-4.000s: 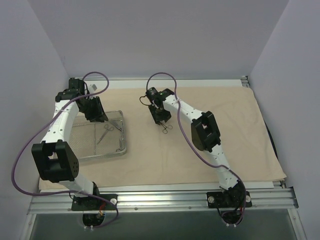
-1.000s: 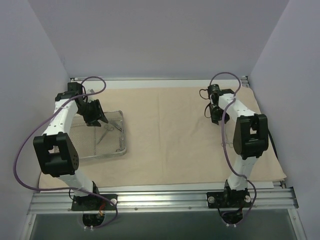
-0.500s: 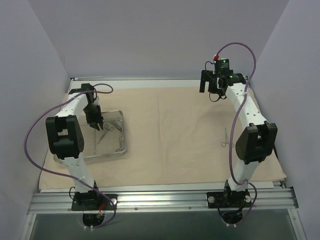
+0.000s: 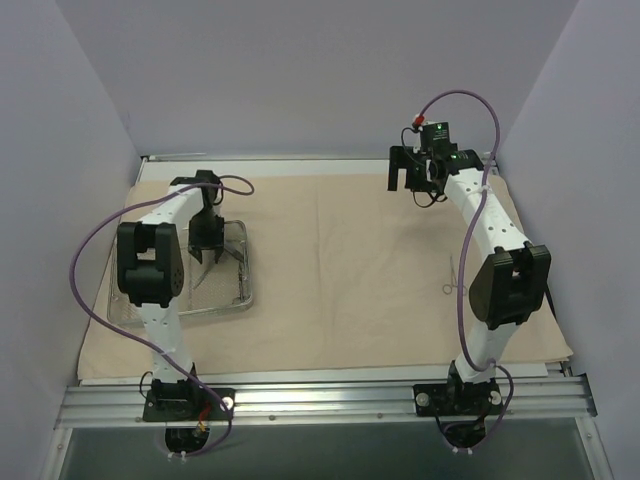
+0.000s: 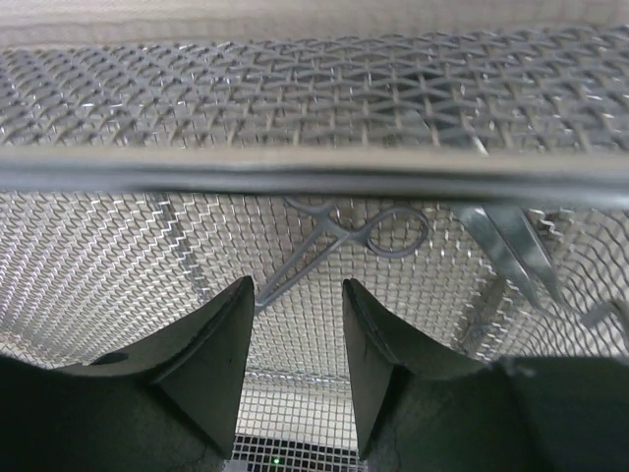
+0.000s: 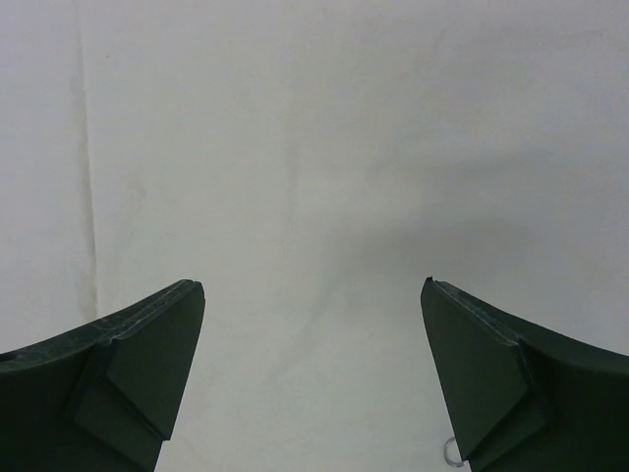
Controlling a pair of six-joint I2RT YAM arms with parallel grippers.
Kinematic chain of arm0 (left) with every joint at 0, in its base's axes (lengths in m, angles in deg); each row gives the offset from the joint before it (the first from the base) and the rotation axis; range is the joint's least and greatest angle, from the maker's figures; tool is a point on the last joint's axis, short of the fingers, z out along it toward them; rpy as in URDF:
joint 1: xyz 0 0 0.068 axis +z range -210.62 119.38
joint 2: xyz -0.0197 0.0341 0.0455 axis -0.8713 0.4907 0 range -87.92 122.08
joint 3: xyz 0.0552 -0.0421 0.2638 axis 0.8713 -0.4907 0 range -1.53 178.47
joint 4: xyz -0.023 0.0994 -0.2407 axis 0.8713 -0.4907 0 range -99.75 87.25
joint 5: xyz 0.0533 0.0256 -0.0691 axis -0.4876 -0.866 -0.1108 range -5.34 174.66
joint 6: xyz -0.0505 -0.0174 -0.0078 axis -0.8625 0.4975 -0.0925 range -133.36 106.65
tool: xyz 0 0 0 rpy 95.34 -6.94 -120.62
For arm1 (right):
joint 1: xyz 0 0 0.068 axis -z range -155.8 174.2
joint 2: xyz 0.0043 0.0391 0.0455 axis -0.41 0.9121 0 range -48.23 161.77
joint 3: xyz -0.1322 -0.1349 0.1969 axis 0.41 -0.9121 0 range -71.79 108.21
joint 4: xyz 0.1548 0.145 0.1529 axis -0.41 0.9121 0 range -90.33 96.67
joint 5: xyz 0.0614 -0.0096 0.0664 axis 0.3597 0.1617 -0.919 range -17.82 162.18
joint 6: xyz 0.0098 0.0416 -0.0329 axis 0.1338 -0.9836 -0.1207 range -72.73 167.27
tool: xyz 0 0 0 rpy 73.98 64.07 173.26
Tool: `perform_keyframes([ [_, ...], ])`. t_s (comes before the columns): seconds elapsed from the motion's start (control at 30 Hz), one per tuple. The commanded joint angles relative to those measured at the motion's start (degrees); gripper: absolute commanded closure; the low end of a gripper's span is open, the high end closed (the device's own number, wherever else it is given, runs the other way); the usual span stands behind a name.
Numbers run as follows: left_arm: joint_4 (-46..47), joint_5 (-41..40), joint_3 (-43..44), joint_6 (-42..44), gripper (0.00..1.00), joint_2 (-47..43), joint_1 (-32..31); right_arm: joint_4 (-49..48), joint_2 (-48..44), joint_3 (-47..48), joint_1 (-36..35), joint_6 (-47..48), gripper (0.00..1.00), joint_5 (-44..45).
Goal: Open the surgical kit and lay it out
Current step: Pick up the medical item from the container.
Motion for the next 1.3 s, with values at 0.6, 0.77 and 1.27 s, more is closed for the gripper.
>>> perform_keyframes([
  [0.6,0.97,-3.24,0.10,0.77,0.98,5.41,-0.63,-0.81,-4.18,-2.85,-1.29,1.41,0.04,-1.24],
  [0.77,-2.72,-2.89,0.54,-0.11,0.98,-1.61,-0.72,-0.81,-4.54,-2.94,-2.79,1.41,0.04,1.04],
  [1.27,-4.41,10.79,1.86,-0.55,0.98,-16.56,-0.81,1.92,3.19,6.54,-14.47,1.68,0.05,-4.38],
])
